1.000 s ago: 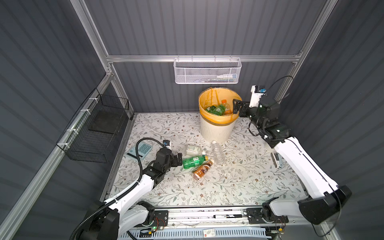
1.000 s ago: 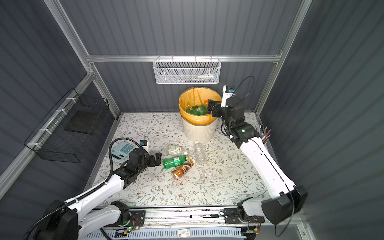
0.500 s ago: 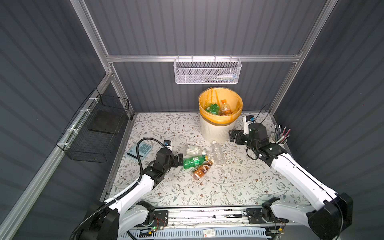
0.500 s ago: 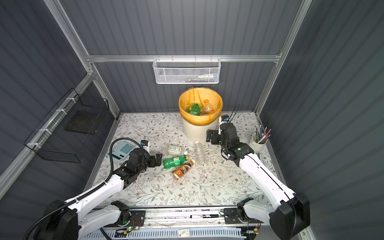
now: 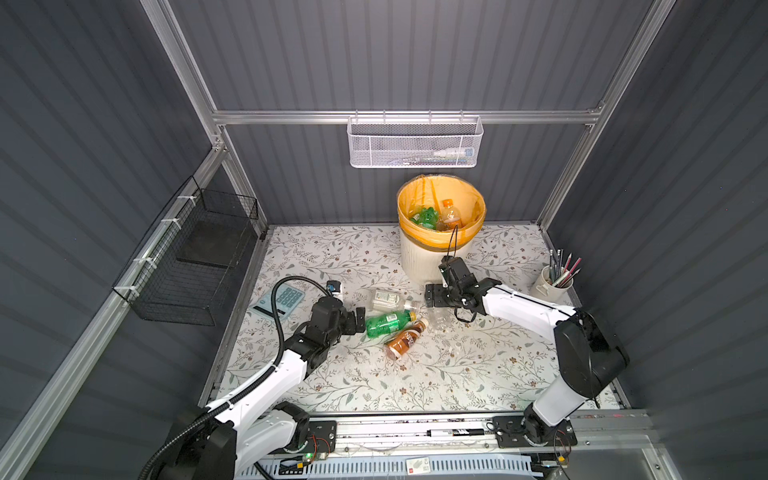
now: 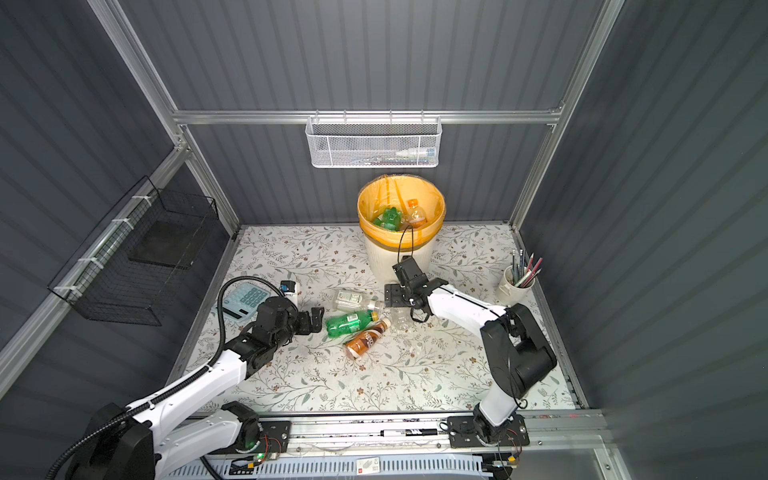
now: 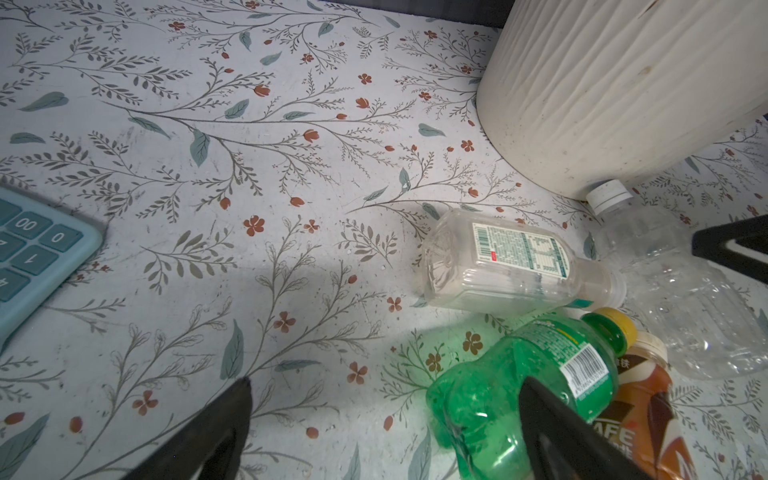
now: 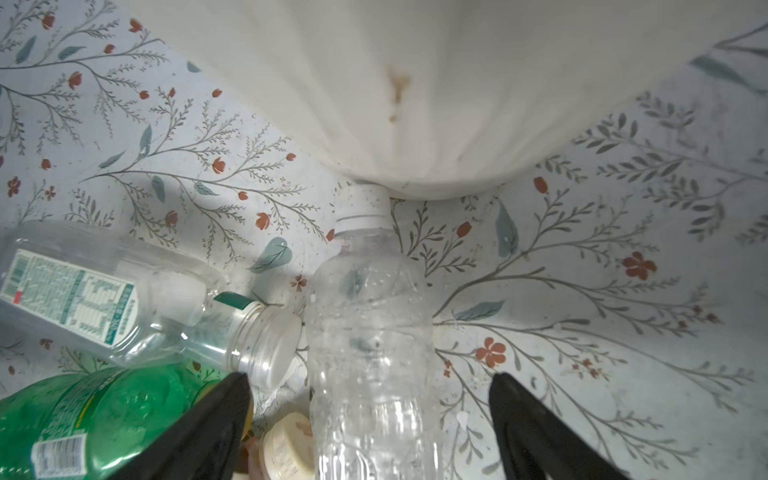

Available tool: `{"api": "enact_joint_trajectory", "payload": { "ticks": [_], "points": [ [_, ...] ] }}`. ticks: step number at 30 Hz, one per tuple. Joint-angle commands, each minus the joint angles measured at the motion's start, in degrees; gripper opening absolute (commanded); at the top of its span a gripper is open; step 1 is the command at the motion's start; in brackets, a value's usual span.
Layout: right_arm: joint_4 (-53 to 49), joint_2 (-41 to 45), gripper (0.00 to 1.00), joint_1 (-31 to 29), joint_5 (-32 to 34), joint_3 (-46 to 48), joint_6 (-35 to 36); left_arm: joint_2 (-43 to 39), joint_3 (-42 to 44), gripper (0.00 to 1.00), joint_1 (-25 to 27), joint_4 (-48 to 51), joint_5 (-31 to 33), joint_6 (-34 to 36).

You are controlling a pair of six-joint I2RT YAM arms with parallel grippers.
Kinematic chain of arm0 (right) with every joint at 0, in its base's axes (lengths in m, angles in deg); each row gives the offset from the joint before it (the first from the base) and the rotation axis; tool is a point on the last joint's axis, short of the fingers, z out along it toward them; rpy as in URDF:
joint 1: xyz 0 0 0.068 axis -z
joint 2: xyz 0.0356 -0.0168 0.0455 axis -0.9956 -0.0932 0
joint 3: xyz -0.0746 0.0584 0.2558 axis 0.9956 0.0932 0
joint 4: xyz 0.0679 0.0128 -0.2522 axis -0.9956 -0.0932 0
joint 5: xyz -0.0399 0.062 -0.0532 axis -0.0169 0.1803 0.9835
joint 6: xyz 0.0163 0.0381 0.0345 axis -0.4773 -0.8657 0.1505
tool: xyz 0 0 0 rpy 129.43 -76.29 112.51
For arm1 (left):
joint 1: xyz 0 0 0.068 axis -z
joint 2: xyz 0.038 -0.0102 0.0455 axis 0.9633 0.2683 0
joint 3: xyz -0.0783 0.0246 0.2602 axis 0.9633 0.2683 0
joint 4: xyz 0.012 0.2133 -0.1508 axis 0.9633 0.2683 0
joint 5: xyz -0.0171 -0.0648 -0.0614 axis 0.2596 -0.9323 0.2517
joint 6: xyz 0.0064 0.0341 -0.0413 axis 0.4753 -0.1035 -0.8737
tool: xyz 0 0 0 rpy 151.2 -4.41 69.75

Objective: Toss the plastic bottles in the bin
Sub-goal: 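Move the right gripper down onto the clear water bottle beside the bin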

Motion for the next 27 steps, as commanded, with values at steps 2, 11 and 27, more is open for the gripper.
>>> {"api": "enact_joint_trajectory", "payload": {
  "ticks": [2, 11, 27],
  "points": [
    [-2.41, -1.85, 0.84, -0.22, -0.42, -0.91, -0.72, -0.75, 1.07, 1.0, 0.29, 1.33, 1.32, -0.57],
    [-2.29, -0.07, 0.63, 0.63, -2.07, 4.95, -1.97, 0.35, 1.02, 1.0, 0.27, 0.95, 1.23, -0.96],
    [-6.55, 20.06, 0.58, 4.12, 1.6, 21.37, -6.47, -0.1, 1.63, 1.0, 0.29, 0.53, 0.97, -2.11]
  ]
}}
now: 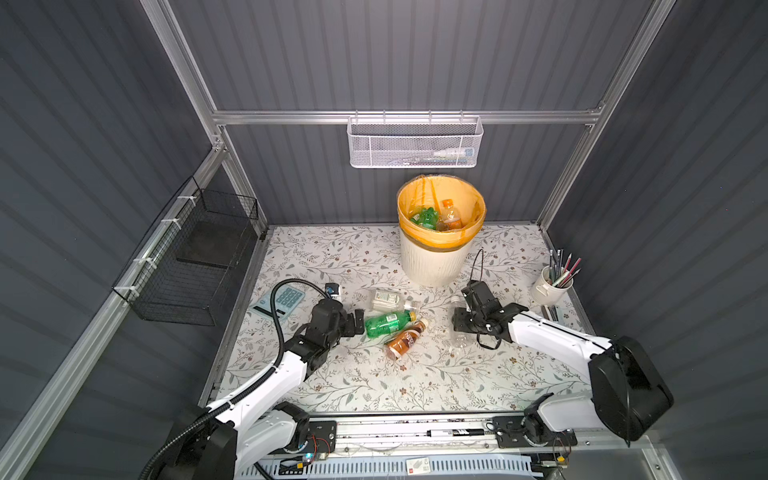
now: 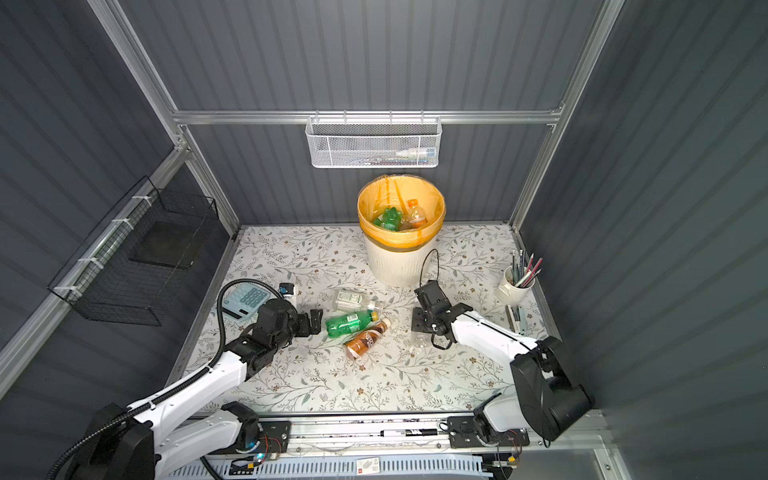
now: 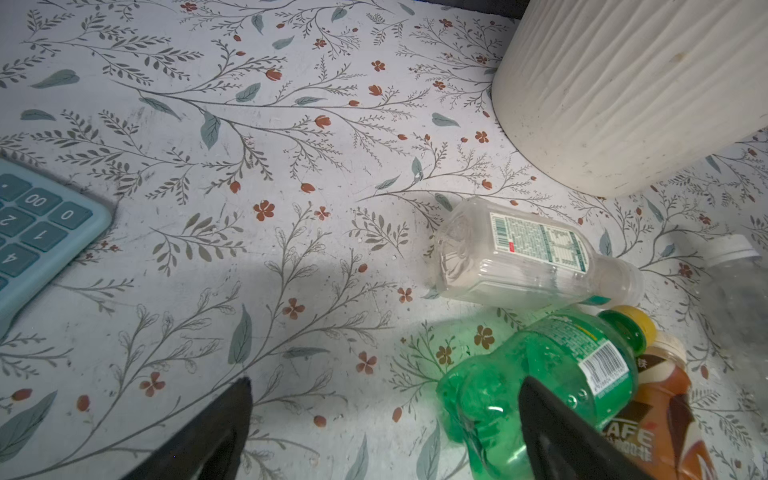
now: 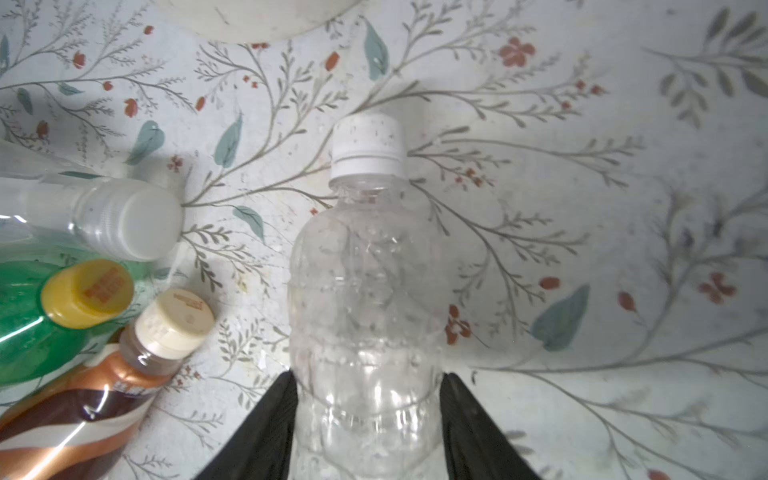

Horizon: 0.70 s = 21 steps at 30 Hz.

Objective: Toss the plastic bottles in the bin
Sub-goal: 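Move the right gripper down onto the clear water bottle beside the bin, then close the right gripper on the clear water bottle and lift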

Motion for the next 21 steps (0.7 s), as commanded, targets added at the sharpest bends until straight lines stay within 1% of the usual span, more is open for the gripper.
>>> {"api": "enact_joint_trajectory", "payload": {
  "ticks": [1, 6, 8, 10, 16, 19, 21],
  "points": [
    [-5.19, 2.67, 0.61, 0.8, 1.6, 1.42, -0.9, -0.27, 0.71, 1.0, 0.29, 0.23, 0.04, -0.8],
    [-7.84, 3.36, 0.71, 1.0, 2.65, -0.19, -0.66, -0.27, 0.88, 1.0, 0.29, 0.11, -0.1, -1.08],
    [-8.4, 3.01, 0.78, 1.02, 2.99, -1.06, -0.33, -0.53, 1.07, 1.0, 0.29, 0.26, 0.07, -1.14],
    [-8.99, 1.73, 0.82, 0.96, 2.51, -2.19, 0.44, -0.8, 1.28, 1.0, 0.29, 0.33, 0.33, -1.08],
    [-10.74, -4.66, 0.85, 0.95, 0.88, -5.11, 2.85, -1.27, 1.78, 1.0, 0.29, 0.65, 0.76, -1.17],
    [-11.21, -7.24, 0.84, 1.1, 1.0, -5.83, 3.92, -1.5, 1.94, 1.0, 0.29, 0.89, 1.15, -1.05],
    [-11.67, -8.79, 0.81, 1.35, 0.82, -6.62, 4.71, -1.59, 2.11, 1.0, 0.29, 0.89, 1.3, -0.91]
  ]
}}
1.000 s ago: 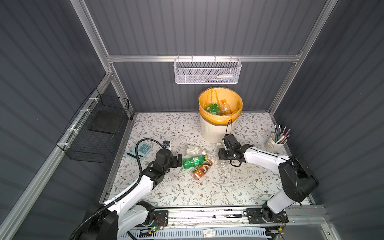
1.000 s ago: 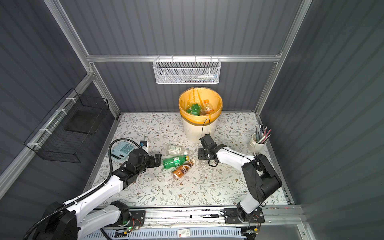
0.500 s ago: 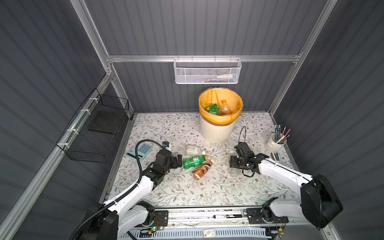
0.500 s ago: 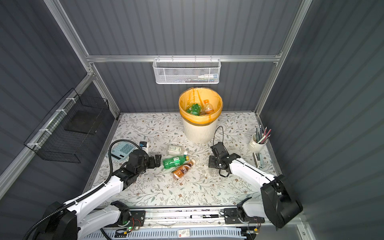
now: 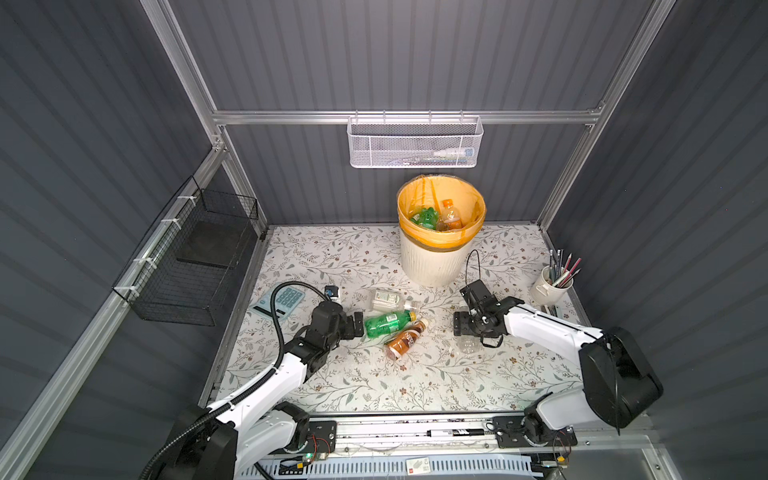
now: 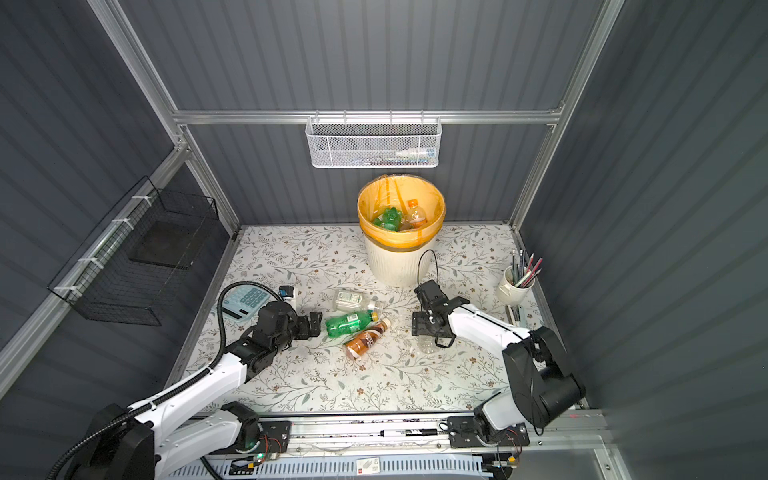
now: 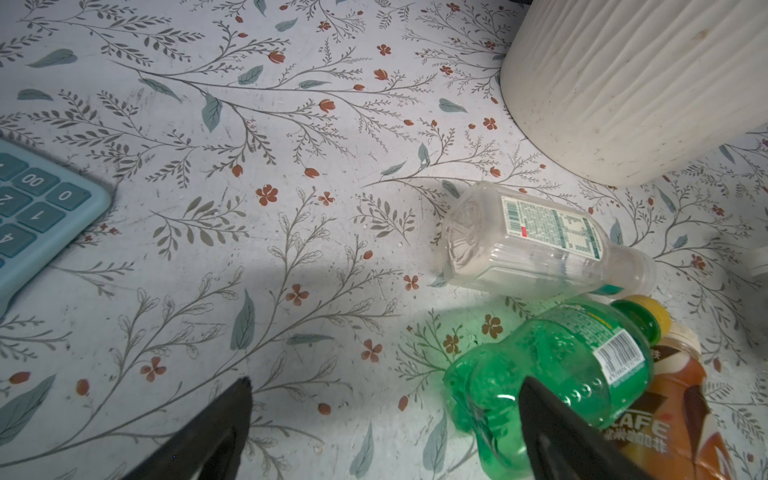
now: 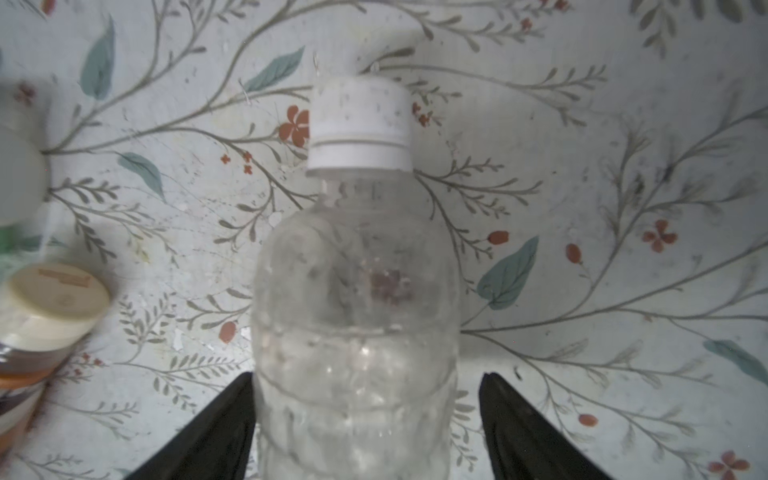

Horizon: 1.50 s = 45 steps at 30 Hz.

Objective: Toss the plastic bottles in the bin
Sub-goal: 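Close the right gripper on the clear water bottle and lift, then carry the clear water bottle with the right gripper over the bin and release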

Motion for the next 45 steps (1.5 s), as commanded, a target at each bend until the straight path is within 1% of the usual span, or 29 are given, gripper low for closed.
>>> {"api": "enact_joint_trajectory", "payload": {
  "ticks": [1, 5, 8, 11, 15, 17, 18, 20, 21, 24, 26, 29, 32, 34, 36, 38, 39, 40, 41, 42, 43, 44, 45],
  "points": [
    [-2.8, -2.43, 0.78, 0.51, -0.37, -2.22, 2.25, -1.1, 0.62, 1.0, 0.29, 0.86, 1.11, -0.6],
    [-2.73, -4.35, 0.66, 0.66, -1.68, -3.59, 3.13, -0.73, 0.49, 1.0, 0.29, 0.86, 1.16, -0.5],
    [-1.58, -2.57, 0.57, 0.79, -2.25, -3.53, 3.28, -0.55, 0.68, 1.0, 0.29, 0.86, 1.5, -0.59],
    [-0.69, 2.08, 0.51, 1.09, -1.28, -3.18, 3.46, -0.44, 0.82, 1.0, 0.29, 0.79, 1.68, -0.58],
    [0.28, 13.22, 0.44, 2.34, 2.7, -3.39, 4.4, 0.25, 0.8, 1.0, 0.29, 0.27, 1.92, -0.69],
    [1.4, 19.83, 0.43, 3.16, 5.94, -4.01, 5.59, 0.8, 0.73, 1.0, 0.25, -0.19, 1.86, -0.77],
    [2.6, 24.47, 0.43, 3.26, 8.0, -4.48, 6.72, 1.06, 0.62, 1.0, 0.29, -0.52, 1.72, -0.77],
    [4.98, 30.39, 0.43, 3.68, 11.3, -6.08, 9.58, 1.65, 0.32, 1.0, 0.29, -0.91, 1.5, -0.78],
    [8.13, 32.87, 0.43, 3.89, 12.86, -7.43, 11.42, 1.99, 0.07, 1.0, 0.29, -1.13, 1.32, -0.76],
    [14.75, 36.43, 0.45, 4.74, 15.92, -12.8, 17.6, 2.71, -0.25, 1.0, 0.29, -1.64, 0.94, -0.76],
    [20.28, 36.23, 0.45, 4.89, 16.36, -16.59, 21.64, 2.9, -0.12, 1.0, 0.29, -2.03, 0.72, -0.89],
    [27.62, 31.85, 0.46, 5.18, 14.18, -23.24, 25.22, 3.08, -0.05, 1.0, 0.29, -2.3, 0.44, -1.12],
    [28.42, 22.25, 0.48, 5.55, 9.01, -32.87, 25.79, 2.94, 0.01, 1.0, 0.29, -2.23, 0.36, -1.2],
    [24.13, 12.79, 0.5, 5.99, 4.24, -41.65, 24.7, 2.61, 0.05, 1.0, 0.29, -1.96, 0.45, -1.33],
    [16.0, 2.42, 0.53, 6.29, -1.88, -52.2, 23.32, 2.0, 0.24, 1.0, 0.29, -1.75, 0.71, -1.41],
    [7.42, -7.08, 0.57, 6.53, -6.39, -62.79, 22.46, 1.45, 0.47, 1.0, 0.25, -1.38, 0.95, -1.46],
    [2.17, -12.47, 0.6, 6.64, -7.82, -68.67, 22.36, 1.15, 0.56, 1.0, 0.29, -1.1, 1.06, -1.46],
    [-1.49, -15.9, 0.63, 6.74, -7.65, -73.57, 22.36, 0.91, 0.62, 1.0, 0.29, -0.8, 1.22, -1.39],
    [-5.05, -20.04, 0.7, 6.92, -6.64, -78.5, 22.39, 0.64, 0.51, 1.0, 0.29, -0.33, 1.32, -1.16],
    [-6.94, -22.54, 0.84, 7.14, -5.2, -82.09, 22.3, 0.3, 0.51, 1.0, 0.29, 0.01, 1.62, -0.88],
    [-7.63, -23.61, 0.92, 7.4, -3.95, -83.75, 22.19, 0.07, 0.53, 1.0, 0.29, 0.37, 1.84, -0.76],
    [-7.16, -23.54, 0.95, 7.55, -2.92, -83.85, 22.17, -0.19, 0.52, 1.0, 0.29, 0.71, 2.12, -0.61],
    [-6.04, -22.81, 0.96, 7.56, -2.06, -82.91, 22.11, -0.46, 0.62, 1.0, 0.28, 0.84, 2.37, -0.47]
  ]
}}
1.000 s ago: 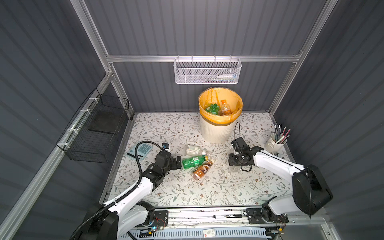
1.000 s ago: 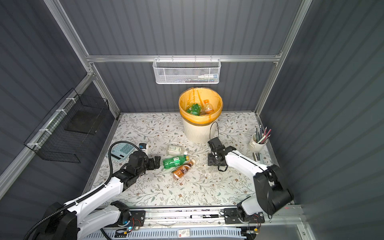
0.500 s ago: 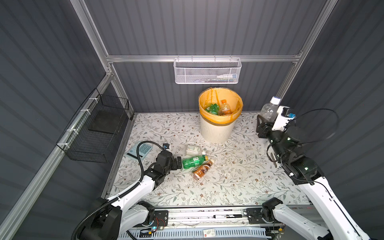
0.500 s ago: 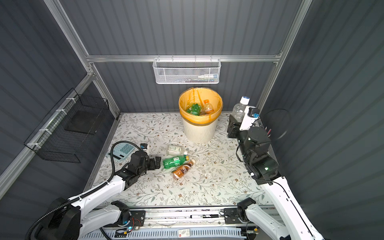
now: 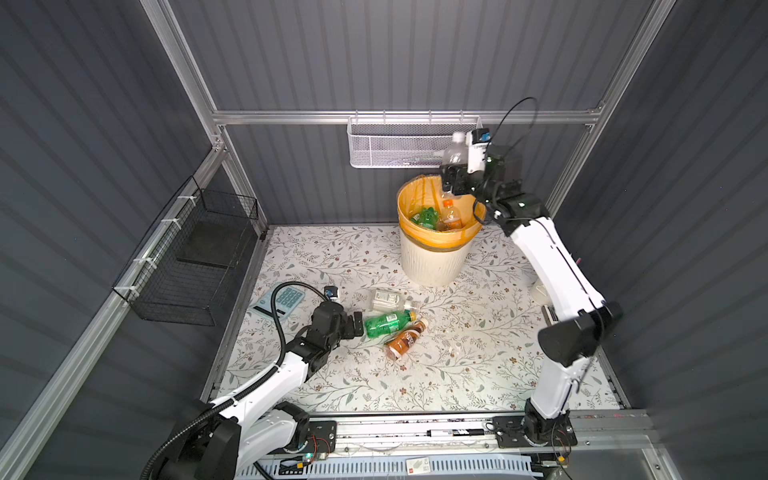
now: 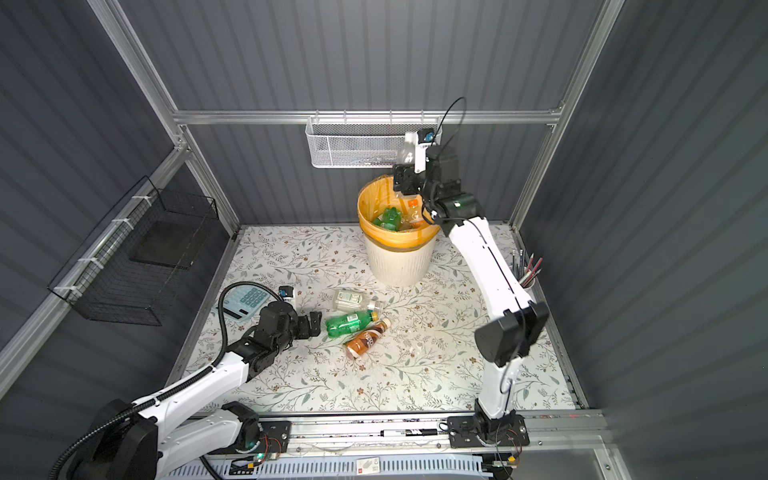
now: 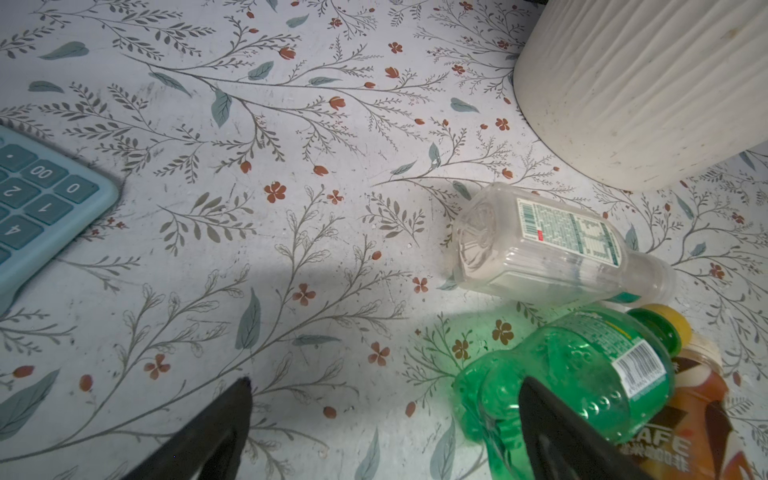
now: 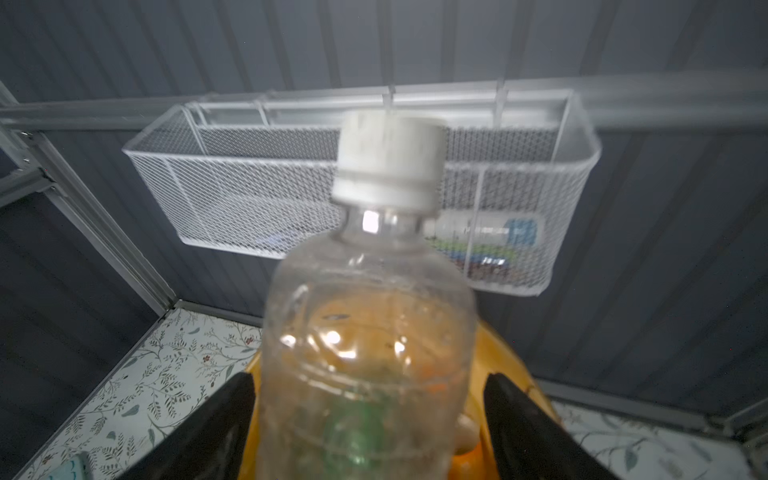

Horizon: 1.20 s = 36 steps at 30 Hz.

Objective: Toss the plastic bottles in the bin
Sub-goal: 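Carry the clear water bottle with the right gripper over the bin and release, then move the right gripper to the brown Nescafe coffee bottle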

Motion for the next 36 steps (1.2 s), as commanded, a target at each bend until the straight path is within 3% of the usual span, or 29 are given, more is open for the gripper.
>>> {"api": "enact_joint_trajectory", "payload": {
  "ticks": [1, 9, 16, 22, 25, 29, 36],
  "points": [
    [-5.99, 3.76, 0.97, 0.76, 1.36, -1.2, -0.41, -1.55, 0.49, 1.0, 0.29, 1.92, 1.17, 0.32],
    [12.06, 20.86, 0.99, 0.98, 8.82, 22.84, -0.33, 0.14, 0.14, 1.0, 0.29, 0.48, -0.08, 0.05],
    [9.67, 28.27, 0.99, 1.5, 6.85, 30.74, -0.46, 0.52, -0.32, 1.0, 0.29, -0.05, -0.84, -0.39],
    [11.67, 37.92, 0.99, 0.25, 2.36, 48.88, -3.74, -0.26, -0.35, 1.0, 0.29, 0.59, -0.01, -0.3],
    [14.98, 42.38, 0.99, -3.05, 0.81, 59.78, -4.64, -0.5, -0.43, 1.0, 0.29, 0.67, 1.0, -0.33],
    [17.46, 44.62, 0.99, -11.43, 0.65, 69.87, 0.79, -0.69, -0.71, 1.0, 0.29, 0.95, 1.97, -1.08],
    [14.04, 40.83, 0.99, -18.82, -7.87, 74.75, 11.95, -1.44, -0.47, 1.0, 0.29, 1.99, 3.53, -2.44]
  ]
}}
